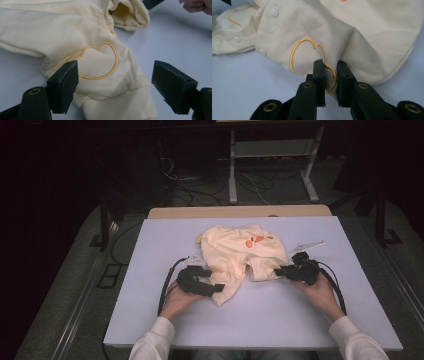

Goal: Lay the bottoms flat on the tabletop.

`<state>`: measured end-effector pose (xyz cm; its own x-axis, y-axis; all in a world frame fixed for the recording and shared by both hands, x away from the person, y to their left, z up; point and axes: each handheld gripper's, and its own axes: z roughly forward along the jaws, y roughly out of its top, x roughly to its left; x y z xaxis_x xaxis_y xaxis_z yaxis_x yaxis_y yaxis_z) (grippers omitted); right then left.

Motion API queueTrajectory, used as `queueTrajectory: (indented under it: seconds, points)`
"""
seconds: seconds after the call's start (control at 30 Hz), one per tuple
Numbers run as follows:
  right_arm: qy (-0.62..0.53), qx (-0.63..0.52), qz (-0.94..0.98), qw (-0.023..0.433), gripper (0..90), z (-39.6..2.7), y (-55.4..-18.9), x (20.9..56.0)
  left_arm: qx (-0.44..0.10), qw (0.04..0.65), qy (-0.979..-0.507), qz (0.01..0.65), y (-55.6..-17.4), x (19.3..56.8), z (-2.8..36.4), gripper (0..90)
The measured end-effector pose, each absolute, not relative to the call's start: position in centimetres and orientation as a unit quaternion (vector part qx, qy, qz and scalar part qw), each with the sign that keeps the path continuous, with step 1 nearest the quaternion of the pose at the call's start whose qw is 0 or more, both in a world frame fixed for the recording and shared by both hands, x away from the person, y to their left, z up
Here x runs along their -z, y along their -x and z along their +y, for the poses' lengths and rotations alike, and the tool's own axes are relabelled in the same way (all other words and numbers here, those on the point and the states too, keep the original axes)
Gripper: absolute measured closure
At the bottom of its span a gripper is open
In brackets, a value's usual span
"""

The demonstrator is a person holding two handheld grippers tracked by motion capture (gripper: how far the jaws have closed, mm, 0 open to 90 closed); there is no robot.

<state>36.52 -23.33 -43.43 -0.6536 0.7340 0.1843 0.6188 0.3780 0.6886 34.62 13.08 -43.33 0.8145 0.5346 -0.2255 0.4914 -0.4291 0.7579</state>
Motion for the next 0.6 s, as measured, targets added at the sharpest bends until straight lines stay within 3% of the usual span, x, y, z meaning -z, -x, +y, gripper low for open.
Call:
queueTrajectory:
  seconds: [0.17, 0.33, 0.6]
  points:
    - [-0.408, -0.383, 0.825, 0.078, 78.6, -23.4, -36.5, 43.2, -0.021, 0.417, -0.858, 0.299, -35.3, 43.6, 12.6, 34.7]
    - [-0.407, -0.385, 0.825, 0.077, 78.6, -23.4, -36.5, 43.1, -0.012, 0.39, -0.875, 0.287, -36.0, 43.6, 12.0, 56.8]
    - [-0.409, -0.385, 0.824, 0.077, 78.6, -23.5, -36.6, 43.1, 0.0, 0.352, -0.899, 0.26, -36.0, 44.0, 10.8, 62.4]
